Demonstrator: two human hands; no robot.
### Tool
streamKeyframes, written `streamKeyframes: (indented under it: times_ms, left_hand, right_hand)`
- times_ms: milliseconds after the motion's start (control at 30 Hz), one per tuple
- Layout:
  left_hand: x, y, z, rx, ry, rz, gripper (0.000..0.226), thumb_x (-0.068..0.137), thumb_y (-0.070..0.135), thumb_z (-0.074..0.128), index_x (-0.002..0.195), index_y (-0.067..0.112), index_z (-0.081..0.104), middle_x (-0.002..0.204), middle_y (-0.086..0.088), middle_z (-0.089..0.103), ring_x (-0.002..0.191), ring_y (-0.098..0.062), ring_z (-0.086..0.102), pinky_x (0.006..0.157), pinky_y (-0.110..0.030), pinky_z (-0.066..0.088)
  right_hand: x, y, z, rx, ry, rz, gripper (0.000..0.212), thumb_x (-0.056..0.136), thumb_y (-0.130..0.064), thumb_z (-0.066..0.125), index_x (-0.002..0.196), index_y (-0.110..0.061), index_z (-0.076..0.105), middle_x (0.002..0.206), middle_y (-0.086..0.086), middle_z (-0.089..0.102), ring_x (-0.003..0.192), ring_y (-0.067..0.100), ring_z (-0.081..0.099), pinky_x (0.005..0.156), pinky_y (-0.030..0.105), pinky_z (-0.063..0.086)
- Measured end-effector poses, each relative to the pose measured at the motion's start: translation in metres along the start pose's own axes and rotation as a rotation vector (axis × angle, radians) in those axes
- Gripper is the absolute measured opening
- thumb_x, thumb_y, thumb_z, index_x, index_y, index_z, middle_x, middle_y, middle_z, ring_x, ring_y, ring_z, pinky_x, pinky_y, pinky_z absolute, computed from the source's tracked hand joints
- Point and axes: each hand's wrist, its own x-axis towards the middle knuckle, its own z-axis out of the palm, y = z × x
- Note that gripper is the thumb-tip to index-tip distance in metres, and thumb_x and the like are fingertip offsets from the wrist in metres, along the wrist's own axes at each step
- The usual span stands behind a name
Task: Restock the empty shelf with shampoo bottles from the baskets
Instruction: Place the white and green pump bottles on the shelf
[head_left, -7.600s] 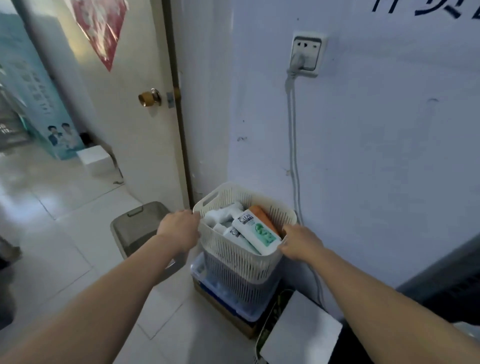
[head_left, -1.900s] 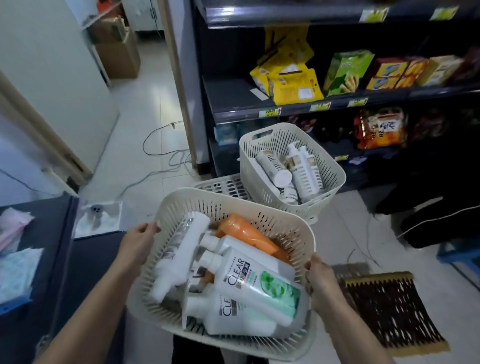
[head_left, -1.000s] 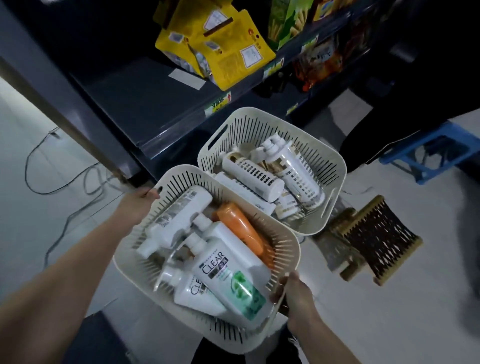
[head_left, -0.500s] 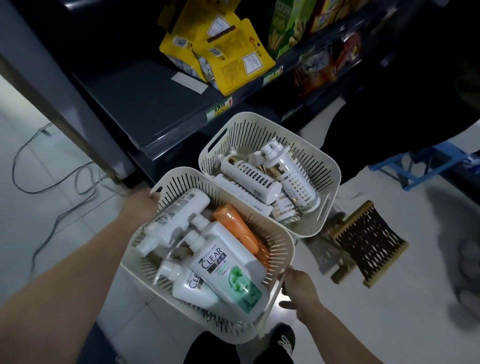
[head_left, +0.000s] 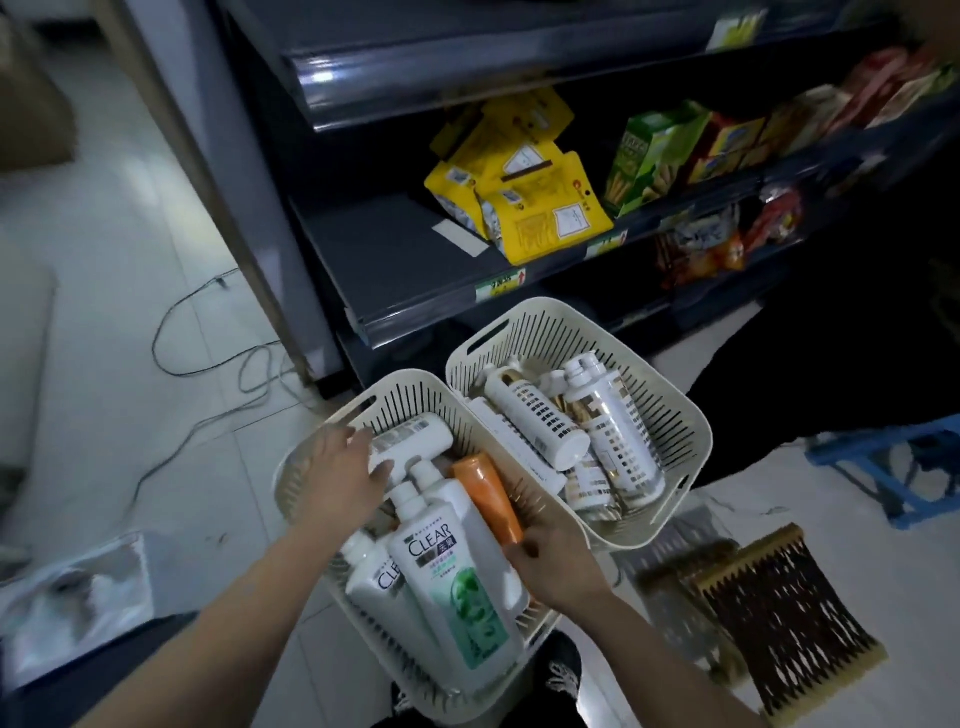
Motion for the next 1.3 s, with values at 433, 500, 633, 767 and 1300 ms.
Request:
streamKeyframes:
  times_ms: [433, 500, 633, 767, 1300]
  left_hand:
    - [-0.103, 0.071, 0.079, -0.263, 0.112, -0.531, 0.089, 0.075, 0.055, 0.067, 0.146, 0.02, 0.029, 0.129, -0.008, 0.053, 0.117, -0.029, 0.051, 0.094, -0.042, 0.046]
    - [-0.104, 0.079, 0.085, -0.332, 0.112, -0.567, 0.098, 0.07, 0.054, 0.073, 0.148, 0.02, 0.024, 0.132, -0.008, 0.049, 0.119, -0.028, 0.049, 0.097, -0.042, 0.046]
    - [-0.099, 0.082, 0.082, -0.355, 0.101, -0.611, 0.091, 0.066, 0.049, 0.079, 0.139, 0.016, 0.035, 0.131, -0.008, 0.049, 0.117, -0.026, 0.05, 0.096, -0.039, 0.047]
    - [-0.094, 0.074, 0.08, -0.387, 0.045, -0.596, 0.101, 0.063, 0.052, 0.08, 0.143, 0.016, 0.029, 0.133, -0.006, 0.046, 0.12, -0.026, 0.048, 0.097, -0.04, 0.045]
    - [-0.106, 0.077, 0.088, -0.71, 0.388, -0.81, 0.101, 0.044, 0.039, 0.087, 0.131, 0.021, 0.039, 0.118, -0.004, 0.047, 0.105, -0.017, 0.049, 0.081, -0.031, 0.048]
  right_hand:
    - [0.034, -0.001, -0.049, -0.33, -0.286, -0.515, 0.046, 0.097, -0.034, 0.05, 0.138, -0.013, 0.045, 0.106, 0.007, 0.061, 0.095, 0.023, 0.059, 0.079, 0.033, 0.046]
    - [0.035, -0.001, -0.051, -0.338, -0.335, -0.524, 0.044, 0.098, -0.034, 0.05, 0.137, -0.015, 0.046, 0.115, 0.008, 0.063, 0.103, 0.024, 0.061, 0.085, 0.034, 0.049]
    - [0.042, -0.008, -0.046, -0.28, -0.369, -0.523, 0.051, 0.094, -0.032, 0.053, 0.141, -0.02, 0.04, 0.111, 0.003, 0.065, 0.096, 0.02, 0.063, 0.084, 0.036, 0.053]
    - [0.062, -0.02, -0.036, -0.316, -0.383, -0.549, 0.04, 0.094, -0.026, 0.051, 0.134, -0.025, 0.046, 0.124, 0.005, 0.062, 0.107, 0.024, 0.062, 0.082, 0.033, 0.049]
    - [0.123, -0.071, -0.004, -0.173, -0.48, -0.448, 0.055, 0.09, -0.036, 0.065, 0.139, -0.017, 0.047, 0.141, 0.011, 0.052, 0.123, 0.029, 0.053, 0.102, 0.039, 0.046]
